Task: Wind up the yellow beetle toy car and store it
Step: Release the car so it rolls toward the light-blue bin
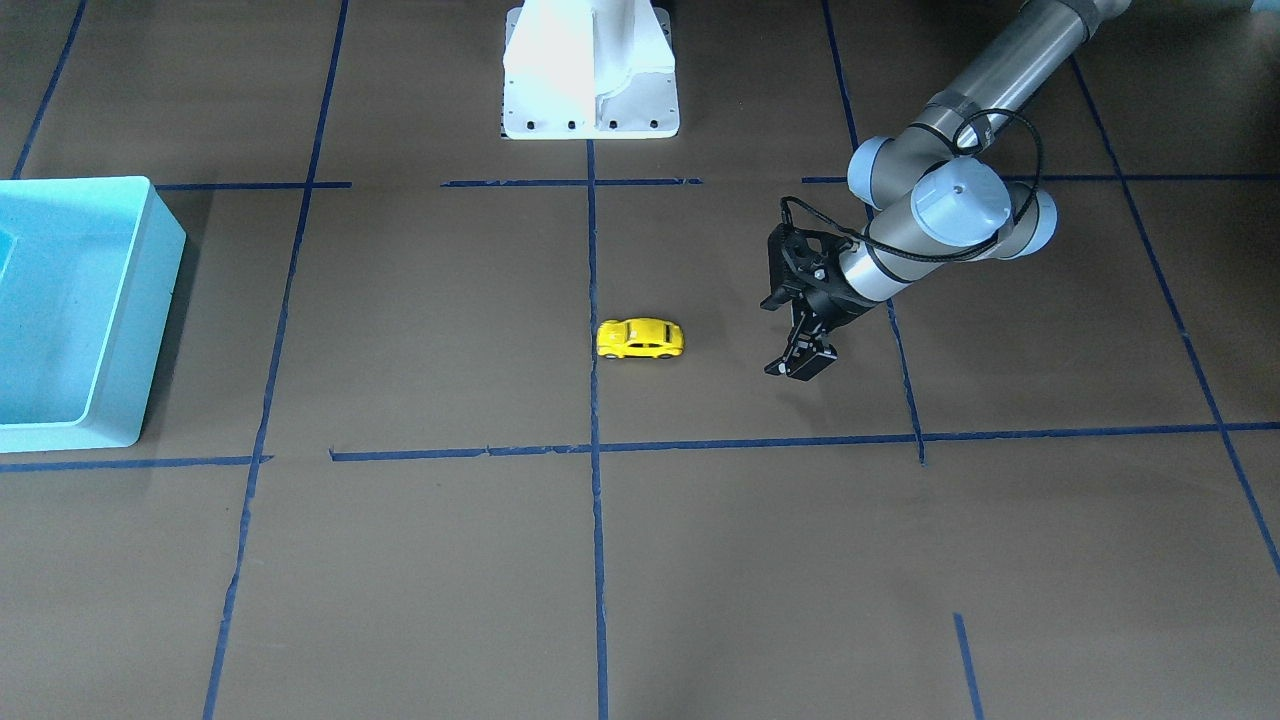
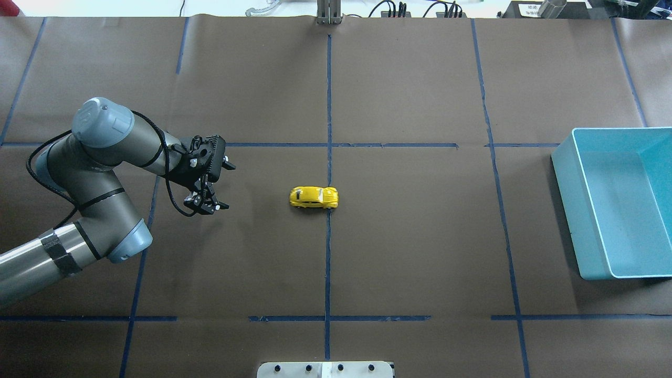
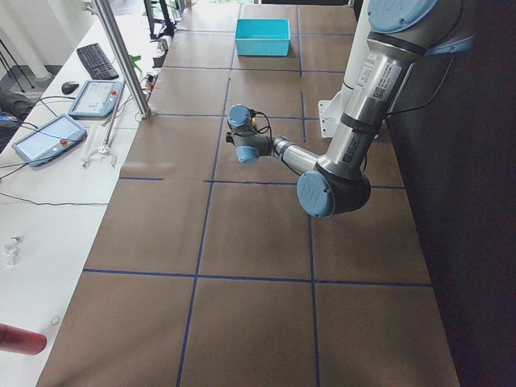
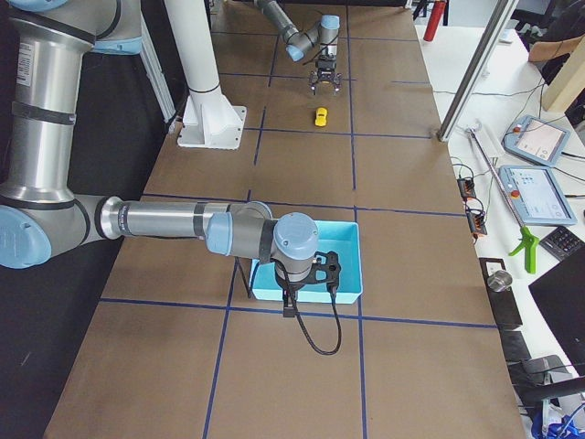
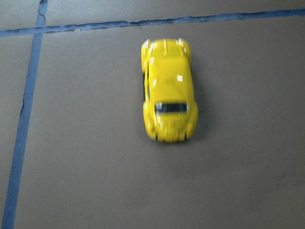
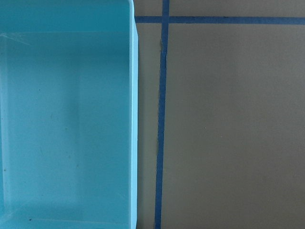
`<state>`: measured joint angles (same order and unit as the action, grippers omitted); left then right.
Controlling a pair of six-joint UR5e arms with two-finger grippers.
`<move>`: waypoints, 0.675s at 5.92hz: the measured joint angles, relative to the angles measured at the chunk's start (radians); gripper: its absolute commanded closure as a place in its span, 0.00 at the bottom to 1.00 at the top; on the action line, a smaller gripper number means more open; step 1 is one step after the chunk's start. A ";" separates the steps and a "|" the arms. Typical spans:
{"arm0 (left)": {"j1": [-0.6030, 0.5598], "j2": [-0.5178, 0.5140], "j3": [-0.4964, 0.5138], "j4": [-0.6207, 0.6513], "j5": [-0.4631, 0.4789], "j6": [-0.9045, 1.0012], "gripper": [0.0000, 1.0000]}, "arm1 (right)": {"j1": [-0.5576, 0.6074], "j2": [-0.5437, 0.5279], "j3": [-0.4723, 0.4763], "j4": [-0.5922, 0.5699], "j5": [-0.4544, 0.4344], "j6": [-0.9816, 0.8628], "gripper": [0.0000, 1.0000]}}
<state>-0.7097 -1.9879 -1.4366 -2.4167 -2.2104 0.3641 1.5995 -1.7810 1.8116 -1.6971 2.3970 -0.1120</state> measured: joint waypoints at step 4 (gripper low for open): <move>-0.109 0.079 -0.072 0.052 -0.136 -0.052 0.00 | 0.000 0.000 0.000 0.000 0.001 0.000 0.00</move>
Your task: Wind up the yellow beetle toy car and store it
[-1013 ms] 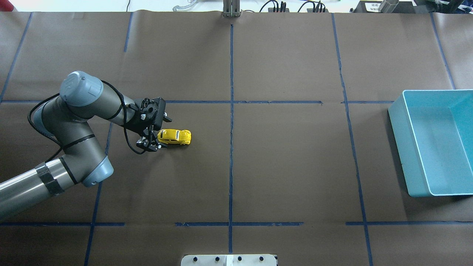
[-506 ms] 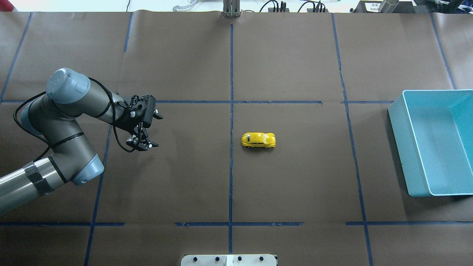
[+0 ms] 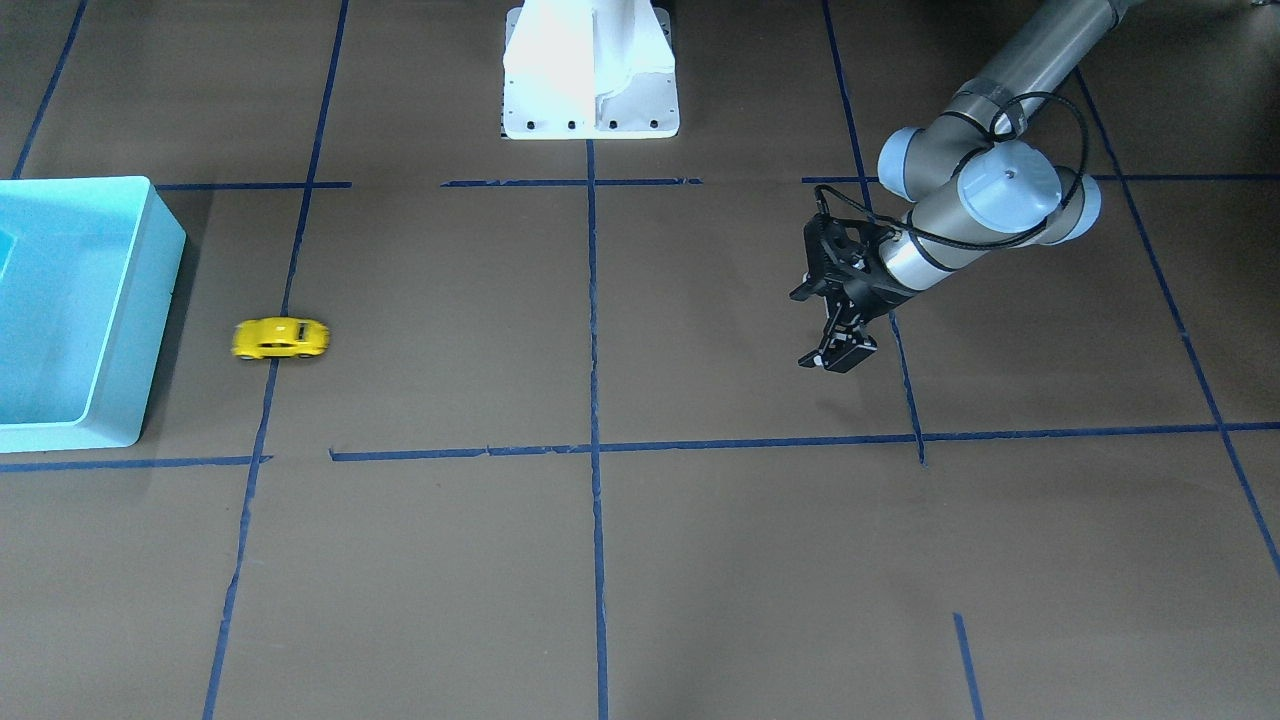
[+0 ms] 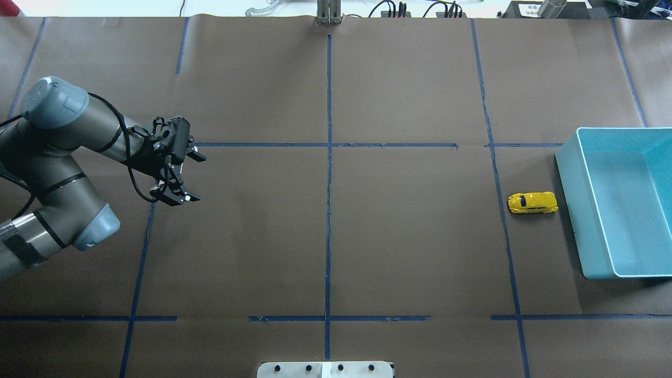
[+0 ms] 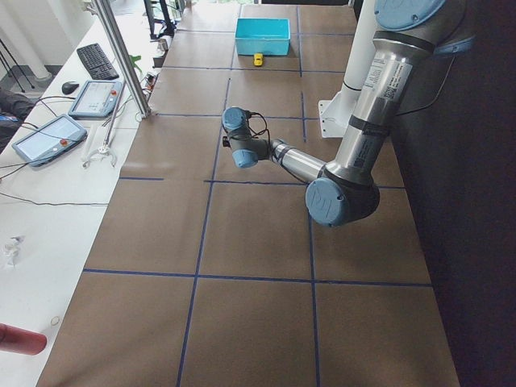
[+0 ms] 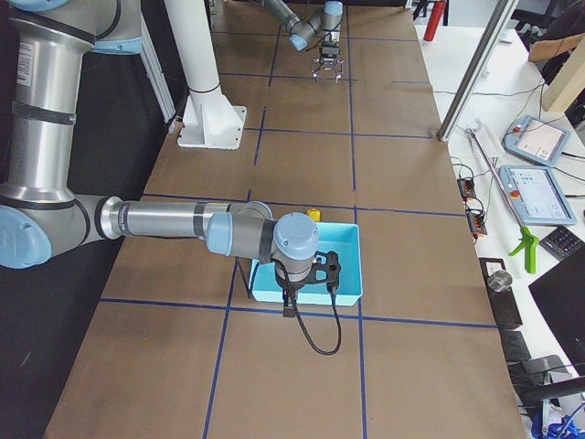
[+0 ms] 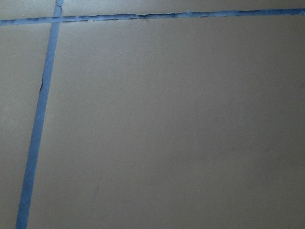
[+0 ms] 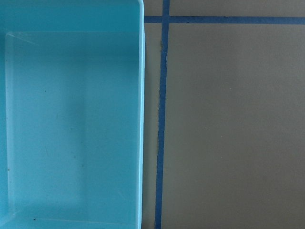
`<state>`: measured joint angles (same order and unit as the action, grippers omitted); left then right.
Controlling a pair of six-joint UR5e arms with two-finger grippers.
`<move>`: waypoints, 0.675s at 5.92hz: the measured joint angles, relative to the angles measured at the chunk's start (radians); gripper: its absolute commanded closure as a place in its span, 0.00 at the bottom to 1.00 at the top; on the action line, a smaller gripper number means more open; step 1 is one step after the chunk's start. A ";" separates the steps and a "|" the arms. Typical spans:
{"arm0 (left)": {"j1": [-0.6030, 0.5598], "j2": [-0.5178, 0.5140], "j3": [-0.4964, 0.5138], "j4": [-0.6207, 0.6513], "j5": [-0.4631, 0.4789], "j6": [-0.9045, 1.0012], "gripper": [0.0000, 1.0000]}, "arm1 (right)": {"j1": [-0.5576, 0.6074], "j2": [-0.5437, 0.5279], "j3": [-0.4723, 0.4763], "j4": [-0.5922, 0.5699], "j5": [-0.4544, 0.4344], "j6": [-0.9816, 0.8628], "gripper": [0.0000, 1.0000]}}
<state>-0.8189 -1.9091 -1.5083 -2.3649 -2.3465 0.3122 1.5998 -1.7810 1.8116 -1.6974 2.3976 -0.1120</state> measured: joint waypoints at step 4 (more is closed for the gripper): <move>-0.249 0.139 -0.165 0.365 -0.149 -0.035 0.00 | 0.000 0.000 0.003 0.000 0.008 0.000 0.00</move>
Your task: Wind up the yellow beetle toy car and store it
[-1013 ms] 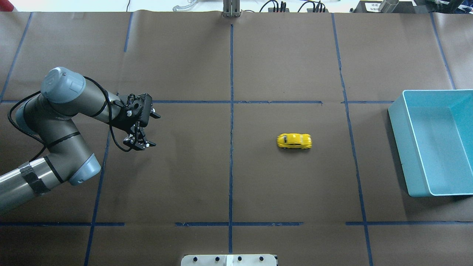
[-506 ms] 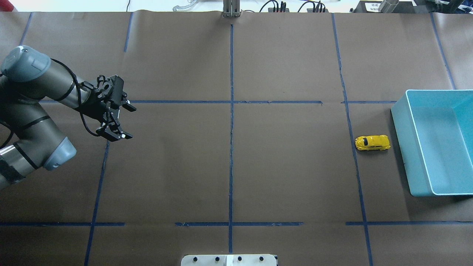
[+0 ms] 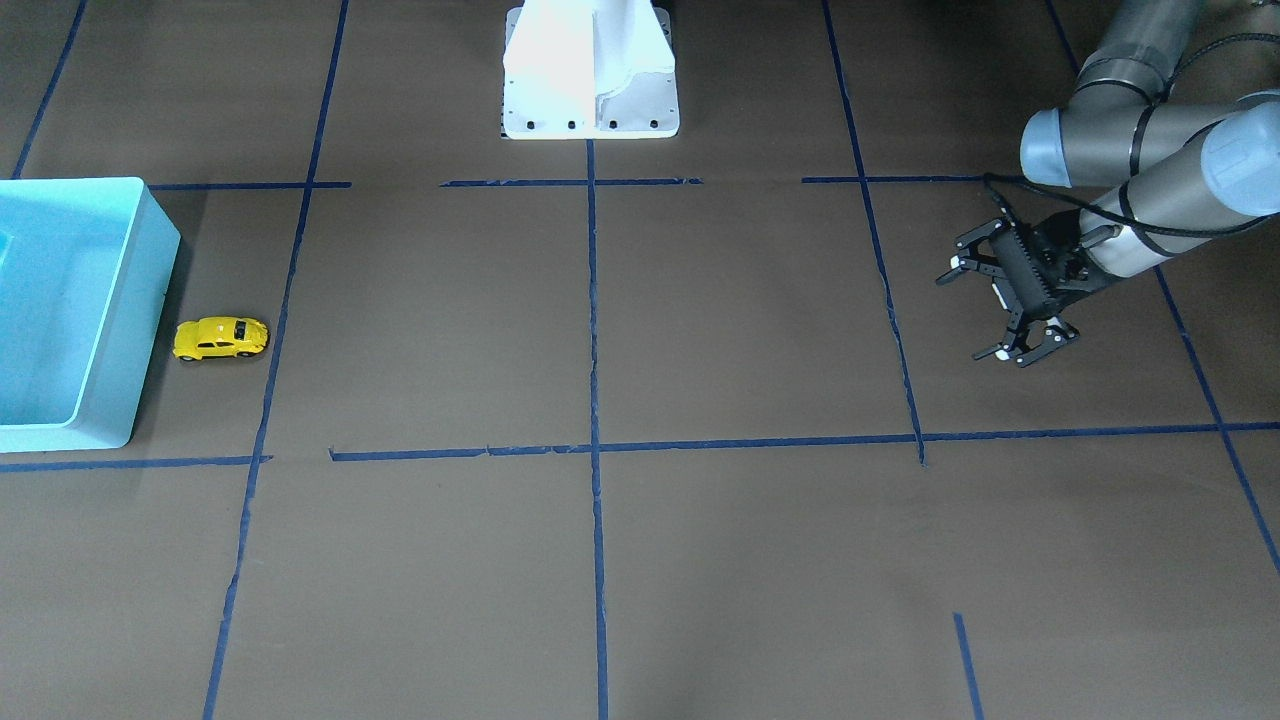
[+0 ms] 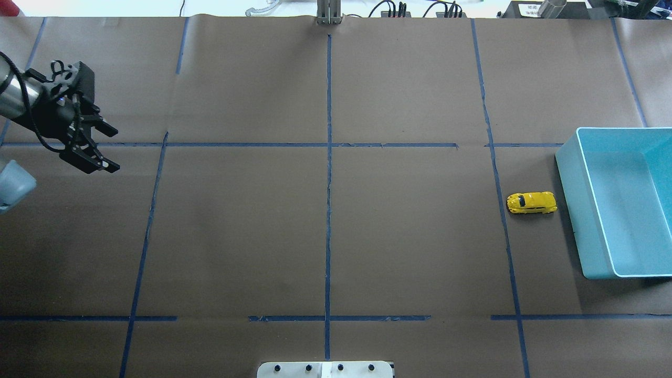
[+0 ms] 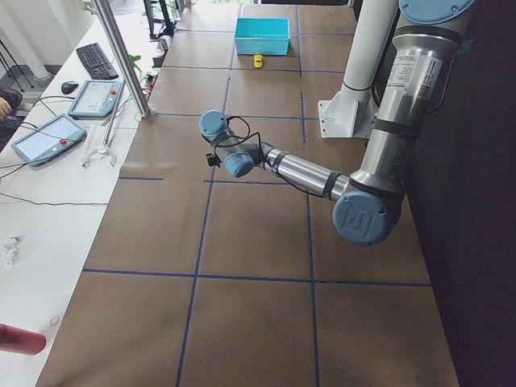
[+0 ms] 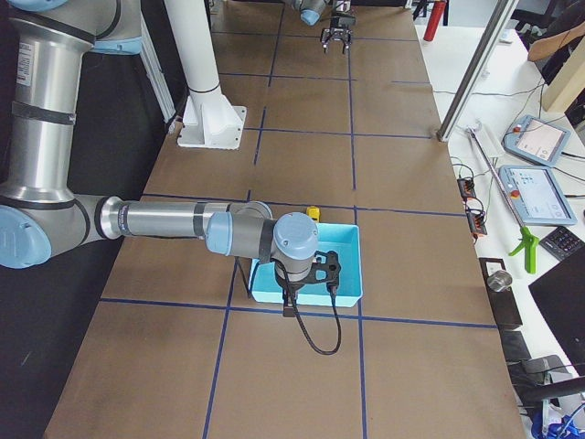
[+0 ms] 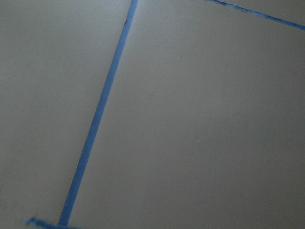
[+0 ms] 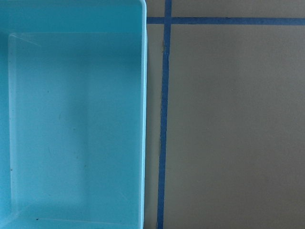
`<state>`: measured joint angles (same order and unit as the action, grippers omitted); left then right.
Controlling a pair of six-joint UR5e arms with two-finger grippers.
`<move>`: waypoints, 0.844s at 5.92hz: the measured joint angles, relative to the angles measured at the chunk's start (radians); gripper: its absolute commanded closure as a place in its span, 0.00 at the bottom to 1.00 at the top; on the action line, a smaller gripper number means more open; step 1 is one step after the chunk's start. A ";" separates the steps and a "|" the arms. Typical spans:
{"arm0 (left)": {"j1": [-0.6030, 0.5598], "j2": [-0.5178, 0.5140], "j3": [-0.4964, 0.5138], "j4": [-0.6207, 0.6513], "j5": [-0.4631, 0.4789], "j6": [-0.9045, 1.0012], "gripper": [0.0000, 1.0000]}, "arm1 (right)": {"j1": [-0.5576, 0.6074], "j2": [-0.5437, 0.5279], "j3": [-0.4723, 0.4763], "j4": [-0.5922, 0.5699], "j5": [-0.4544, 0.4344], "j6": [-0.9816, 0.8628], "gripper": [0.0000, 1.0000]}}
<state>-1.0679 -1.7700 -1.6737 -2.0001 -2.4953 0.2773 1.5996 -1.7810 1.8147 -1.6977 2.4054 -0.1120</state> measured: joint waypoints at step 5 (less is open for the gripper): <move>-0.235 0.100 -0.059 0.402 0.187 -0.171 0.00 | -0.002 0.010 0.021 0.004 0.031 -0.010 0.00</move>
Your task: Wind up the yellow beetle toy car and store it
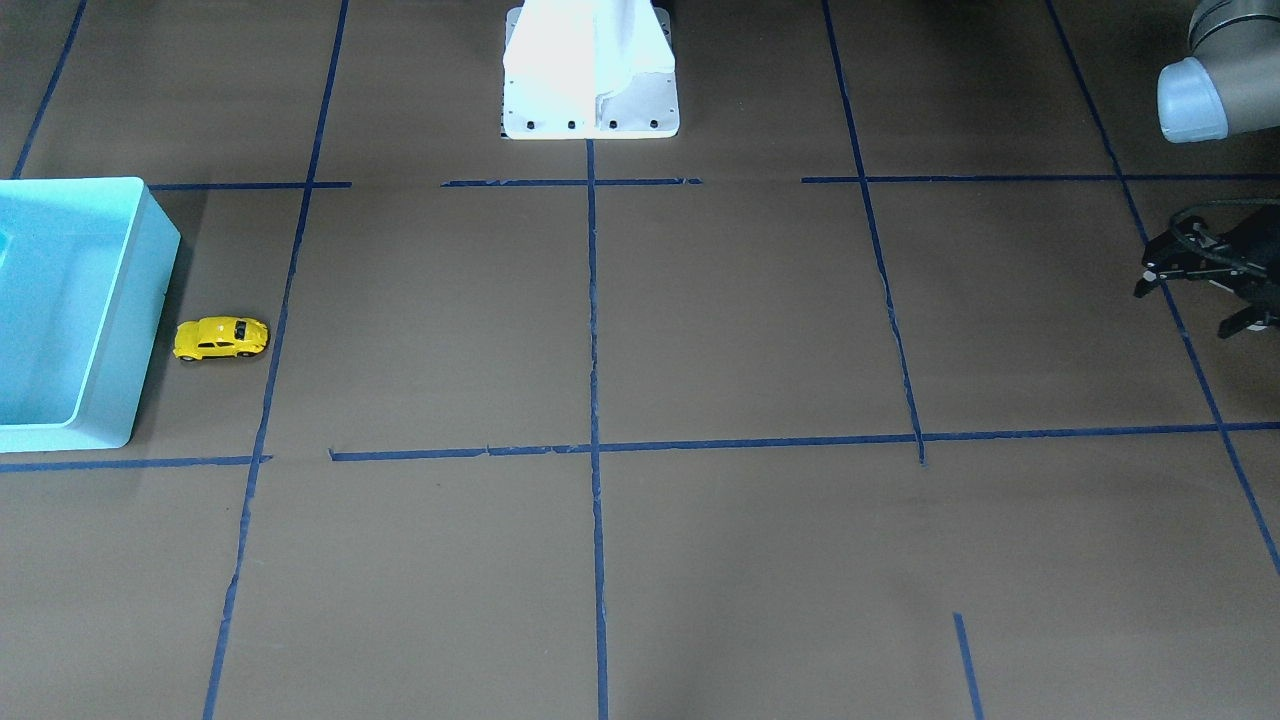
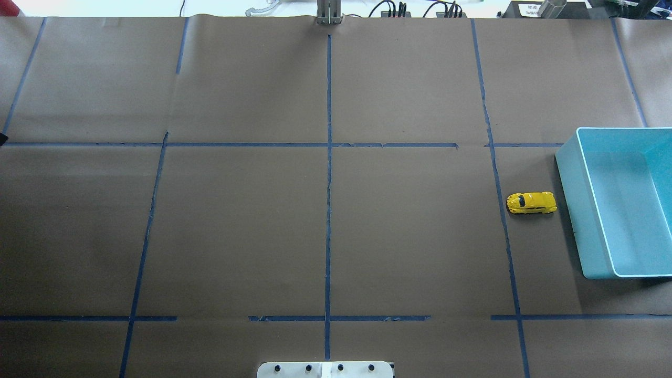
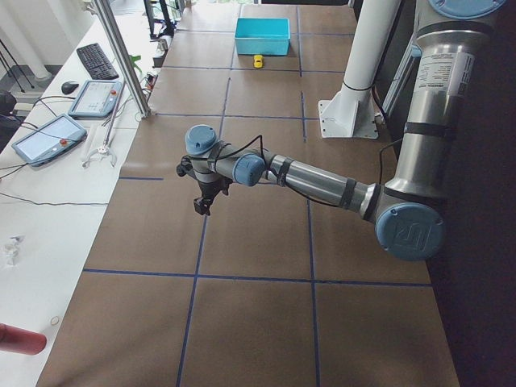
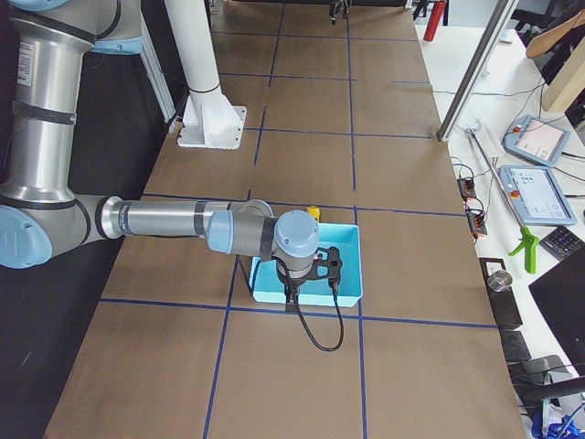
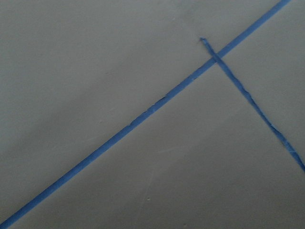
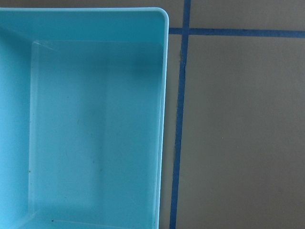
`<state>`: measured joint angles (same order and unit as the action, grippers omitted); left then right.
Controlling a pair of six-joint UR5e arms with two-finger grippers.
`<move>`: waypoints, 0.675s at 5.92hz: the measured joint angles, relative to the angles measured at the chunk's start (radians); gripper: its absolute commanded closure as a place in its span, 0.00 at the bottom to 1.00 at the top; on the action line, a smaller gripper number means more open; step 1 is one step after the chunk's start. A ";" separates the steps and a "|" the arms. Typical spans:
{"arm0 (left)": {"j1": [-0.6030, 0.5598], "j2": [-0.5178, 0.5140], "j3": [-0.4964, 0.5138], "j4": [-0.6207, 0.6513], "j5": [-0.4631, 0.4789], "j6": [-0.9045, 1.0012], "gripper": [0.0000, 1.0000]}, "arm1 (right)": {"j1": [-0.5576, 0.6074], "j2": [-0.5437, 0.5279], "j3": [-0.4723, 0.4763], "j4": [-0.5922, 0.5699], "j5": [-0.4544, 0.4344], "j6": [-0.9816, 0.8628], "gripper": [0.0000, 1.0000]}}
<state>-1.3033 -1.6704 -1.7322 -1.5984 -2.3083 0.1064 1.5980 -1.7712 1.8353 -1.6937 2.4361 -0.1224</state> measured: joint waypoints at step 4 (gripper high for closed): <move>-0.183 0.154 0.006 0.040 0.030 -0.007 0.00 | -0.074 0.020 0.037 0.111 -0.095 -0.139 0.00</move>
<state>-1.4862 -1.5163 -1.7260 -1.5579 -2.2781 0.0992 1.5238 -1.7514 1.8724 -1.5824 2.3410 -0.2609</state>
